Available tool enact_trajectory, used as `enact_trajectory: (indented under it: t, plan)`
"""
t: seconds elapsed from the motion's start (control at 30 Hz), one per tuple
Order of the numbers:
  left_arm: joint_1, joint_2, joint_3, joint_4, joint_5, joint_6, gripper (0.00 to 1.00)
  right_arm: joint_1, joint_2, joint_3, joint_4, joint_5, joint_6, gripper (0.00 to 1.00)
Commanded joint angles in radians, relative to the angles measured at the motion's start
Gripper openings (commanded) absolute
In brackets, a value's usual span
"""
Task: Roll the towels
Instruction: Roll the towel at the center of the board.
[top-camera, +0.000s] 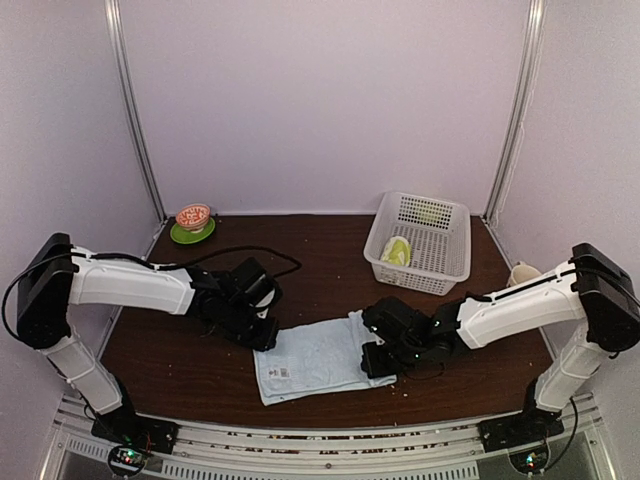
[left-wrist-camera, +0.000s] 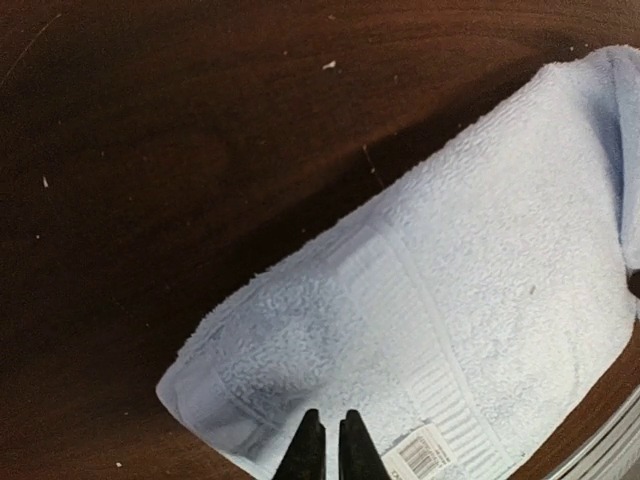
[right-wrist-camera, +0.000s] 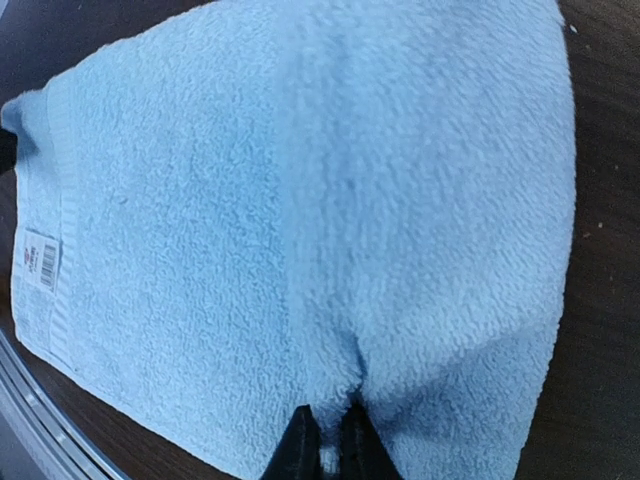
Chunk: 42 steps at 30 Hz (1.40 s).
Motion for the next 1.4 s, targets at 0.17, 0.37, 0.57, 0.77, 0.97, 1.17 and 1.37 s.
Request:
enact_trajectory:
  t: [0.17,0.37,0.57,0.77,0.97,1.17,1.37]
  plan:
    - [-0.006,-0.053,0.087,-0.002,0.027,0.021,0.06,-0.016,-0.046,-0.059,0.073,0.024,0.038,0.25]
    - [-0.006,-0.034,0.173,0.019,0.066,0.04,0.06,-0.025,-0.112,-0.096,0.129,0.011,0.056,0.42]
    - [-0.006,0.01,0.236,0.095,0.147,0.033,0.06,-0.043,-0.139,-0.108,0.146,0.006,0.052,0.44]
    - [-0.015,0.12,0.343,0.219,0.28,0.0,0.06,-0.08,-0.075,-0.172,0.253,-0.053,0.083,0.36]
    - [-0.03,0.233,0.423,0.309,0.374,-0.03,0.05,-0.09,-0.075,-0.154,0.253,-0.075,0.063,0.38]
    - [-0.032,0.283,0.476,0.327,0.418,-0.032,0.05,-0.091,-0.196,-0.129,0.098,-0.037,0.031,0.49]
    - [-0.04,0.358,0.514,0.337,0.452,-0.038,0.04,-0.091,-0.353,-0.183,-0.005,0.015,0.026,0.5]
